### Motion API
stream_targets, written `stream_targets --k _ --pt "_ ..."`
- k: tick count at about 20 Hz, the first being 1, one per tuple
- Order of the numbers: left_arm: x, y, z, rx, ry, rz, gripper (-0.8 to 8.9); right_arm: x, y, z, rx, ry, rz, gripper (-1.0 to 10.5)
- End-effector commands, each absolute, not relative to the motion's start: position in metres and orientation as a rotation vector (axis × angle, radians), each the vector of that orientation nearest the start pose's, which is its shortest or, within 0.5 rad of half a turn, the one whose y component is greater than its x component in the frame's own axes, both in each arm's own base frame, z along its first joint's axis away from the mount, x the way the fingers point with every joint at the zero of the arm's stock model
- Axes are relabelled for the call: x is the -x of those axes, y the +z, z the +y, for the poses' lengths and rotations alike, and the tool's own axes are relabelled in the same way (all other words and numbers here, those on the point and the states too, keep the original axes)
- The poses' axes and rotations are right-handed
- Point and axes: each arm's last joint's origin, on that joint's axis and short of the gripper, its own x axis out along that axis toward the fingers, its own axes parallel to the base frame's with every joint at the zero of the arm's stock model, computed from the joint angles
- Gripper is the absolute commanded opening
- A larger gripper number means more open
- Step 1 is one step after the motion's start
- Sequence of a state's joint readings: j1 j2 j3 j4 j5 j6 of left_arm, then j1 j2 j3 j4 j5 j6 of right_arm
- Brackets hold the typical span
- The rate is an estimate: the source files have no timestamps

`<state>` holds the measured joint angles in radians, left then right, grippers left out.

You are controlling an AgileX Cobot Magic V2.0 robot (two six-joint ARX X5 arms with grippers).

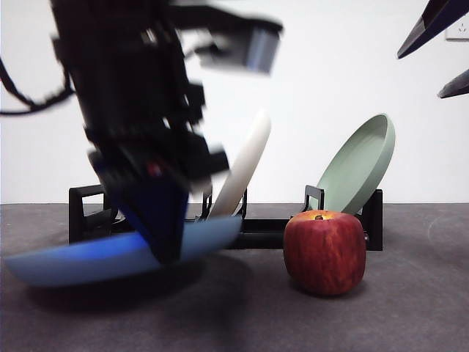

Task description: Take the blue plate from the plate rack,put the plate on the table,take the apple from the table,put the apple in the plate

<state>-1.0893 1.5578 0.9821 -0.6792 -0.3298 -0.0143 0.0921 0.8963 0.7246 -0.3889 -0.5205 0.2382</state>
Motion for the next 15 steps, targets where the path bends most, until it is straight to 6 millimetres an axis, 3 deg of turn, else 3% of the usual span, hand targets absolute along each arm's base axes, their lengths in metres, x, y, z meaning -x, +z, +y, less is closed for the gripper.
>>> stream_targets --k 1,6,9,10,13,15 --pt "-0.141 0.182 -0.254 -0.845 -0.683 0.989 -0.08 -0.184 0.279 0.032 -0.333 0.531 0.615 3.5" --pt "-0.136 0.179 -0.263 -0.812 -0.747 0.969 0.20 -0.184 0.279 0.032 -0.333 0.532 0.615 3.5" --pt "-0.135 0.179 -0.263 -0.808 -0.751 0.978 3.82 -0.184 0.279 0.032 -0.333 0.532 0.615 3.5" --pt "-0.135 0.179 -0.263 -0.808 -0.750 0.977 4.17 -0.184 0.279 0.032 -0.333 0.533 0.614 3.5" --pt "-0.135 0.185 -0.263 -0.798 -0.729 0.979 4.15 -0.184 0.279 0.032 -0.333 0.535 0.615 3.5" --pt "-0.136 0.202 -0.262 -0.803 -0.682 0.941 4.15 -0.184 0.279 0.033 -0.332 0.547 0.617 3.5"
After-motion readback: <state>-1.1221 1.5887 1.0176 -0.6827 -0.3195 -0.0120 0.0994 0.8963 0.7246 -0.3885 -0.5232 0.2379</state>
